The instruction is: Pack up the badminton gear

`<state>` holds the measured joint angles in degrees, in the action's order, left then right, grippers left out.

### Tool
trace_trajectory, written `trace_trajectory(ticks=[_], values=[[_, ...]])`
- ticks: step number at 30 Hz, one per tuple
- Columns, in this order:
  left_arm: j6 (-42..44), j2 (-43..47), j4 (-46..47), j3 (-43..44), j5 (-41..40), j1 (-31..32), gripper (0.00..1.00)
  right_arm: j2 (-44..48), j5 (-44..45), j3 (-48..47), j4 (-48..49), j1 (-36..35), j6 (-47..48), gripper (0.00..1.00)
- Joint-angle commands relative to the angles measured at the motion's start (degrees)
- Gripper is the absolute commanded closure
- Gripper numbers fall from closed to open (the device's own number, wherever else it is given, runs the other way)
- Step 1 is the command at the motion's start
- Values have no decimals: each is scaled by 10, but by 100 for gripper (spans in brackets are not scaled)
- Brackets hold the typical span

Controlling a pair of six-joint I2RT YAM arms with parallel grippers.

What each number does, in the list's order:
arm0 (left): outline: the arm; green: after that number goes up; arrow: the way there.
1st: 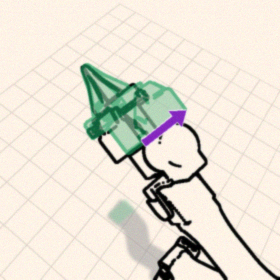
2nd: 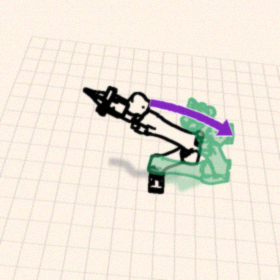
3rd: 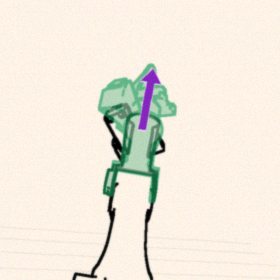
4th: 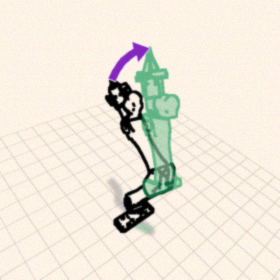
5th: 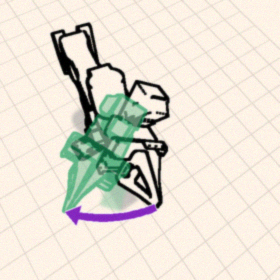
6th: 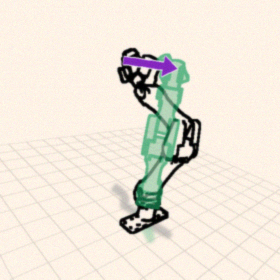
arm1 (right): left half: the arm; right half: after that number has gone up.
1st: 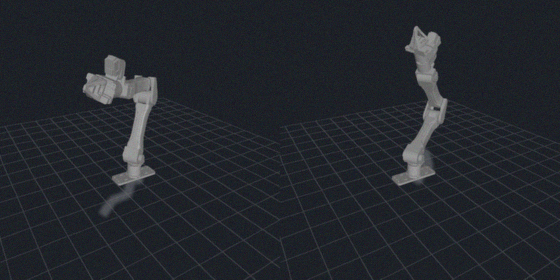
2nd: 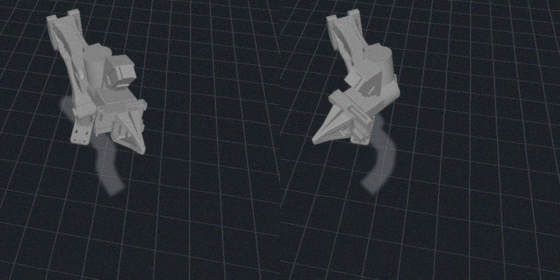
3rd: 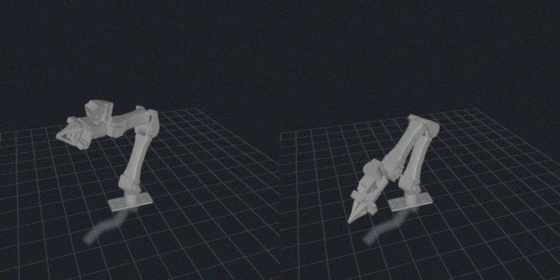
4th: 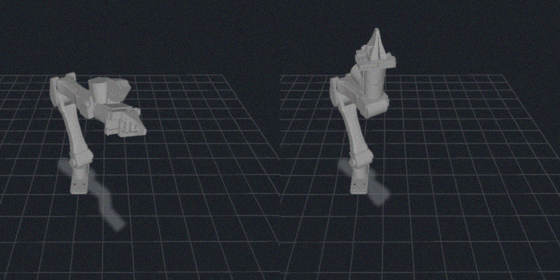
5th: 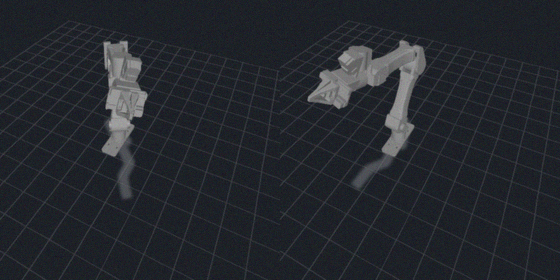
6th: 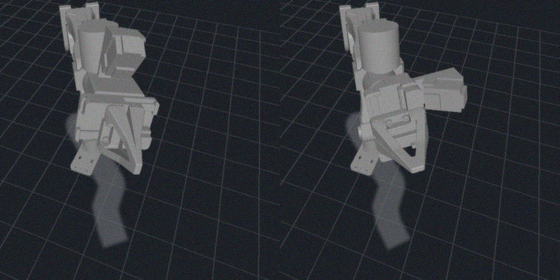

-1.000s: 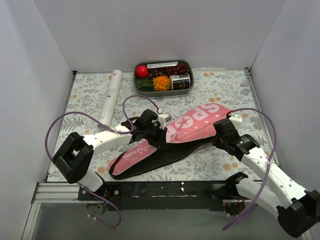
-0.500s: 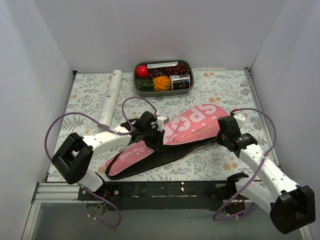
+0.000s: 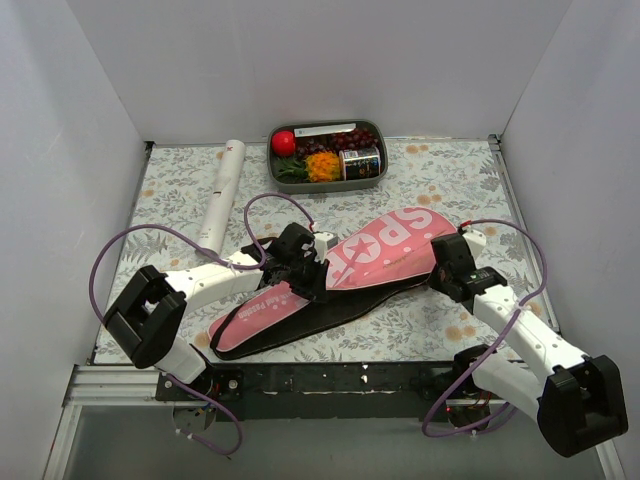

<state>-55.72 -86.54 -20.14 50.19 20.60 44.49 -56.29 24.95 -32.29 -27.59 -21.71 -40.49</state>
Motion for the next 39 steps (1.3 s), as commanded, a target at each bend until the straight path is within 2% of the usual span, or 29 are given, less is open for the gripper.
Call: trace_trajectory(ticks=[1,22,39], values=[[0,20,-14,5,3,0,93,-2,19,11,38,4,-13,75],[-2,16,-10,2,11,0,96,44,44,55,105,4,-5,74],[-3,16,-8,0,15,-1,98,13,23,90,151,4,-30,75]])
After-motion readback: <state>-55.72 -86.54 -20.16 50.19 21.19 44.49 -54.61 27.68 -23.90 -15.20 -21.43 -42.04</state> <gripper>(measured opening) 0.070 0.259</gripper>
